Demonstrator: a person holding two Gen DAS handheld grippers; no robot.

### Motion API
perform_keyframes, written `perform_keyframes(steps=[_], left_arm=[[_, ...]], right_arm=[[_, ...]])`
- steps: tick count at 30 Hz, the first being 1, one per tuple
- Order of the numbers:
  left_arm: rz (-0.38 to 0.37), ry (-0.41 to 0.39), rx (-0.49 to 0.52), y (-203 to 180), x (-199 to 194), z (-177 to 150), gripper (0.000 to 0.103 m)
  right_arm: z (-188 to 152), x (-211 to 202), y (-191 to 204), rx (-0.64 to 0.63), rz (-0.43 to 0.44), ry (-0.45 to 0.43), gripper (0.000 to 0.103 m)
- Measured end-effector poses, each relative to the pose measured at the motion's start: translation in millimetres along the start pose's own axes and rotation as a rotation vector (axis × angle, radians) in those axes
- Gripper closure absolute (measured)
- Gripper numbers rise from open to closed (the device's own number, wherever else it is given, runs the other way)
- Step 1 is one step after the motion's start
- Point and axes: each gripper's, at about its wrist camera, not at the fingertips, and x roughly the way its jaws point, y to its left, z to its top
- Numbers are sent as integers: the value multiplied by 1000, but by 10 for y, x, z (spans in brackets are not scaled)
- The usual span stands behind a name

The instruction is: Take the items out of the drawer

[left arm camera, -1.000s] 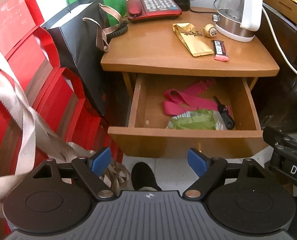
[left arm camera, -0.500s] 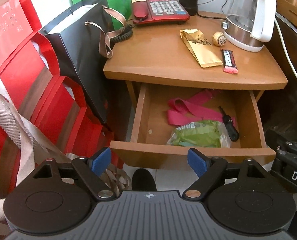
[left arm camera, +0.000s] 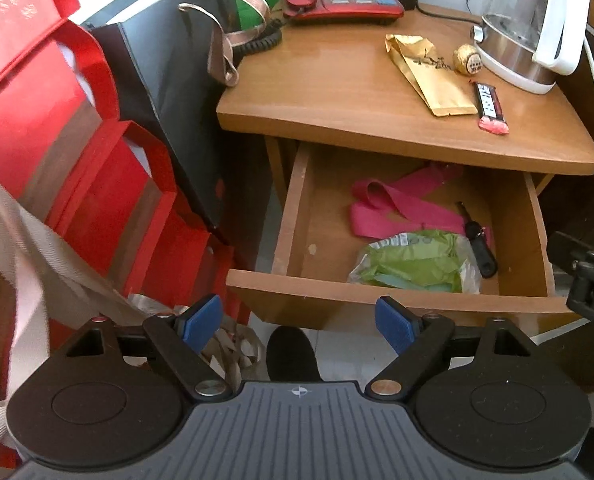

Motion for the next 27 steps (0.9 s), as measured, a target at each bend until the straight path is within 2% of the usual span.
perform_keyframes(steps=[13,16,27], left_arm=[[-12,1,7,-24,-8,8,16],[-35,-6,-2,-23,-50,14,16],[-5,-22,-22,30,-14,157,16]], right_arm=[[70,-8,-14,-1,-9,-8,17],[88,-17,-20,-1,-13,-10,17],[293,-9,-86,-20,-16,-39,17]])
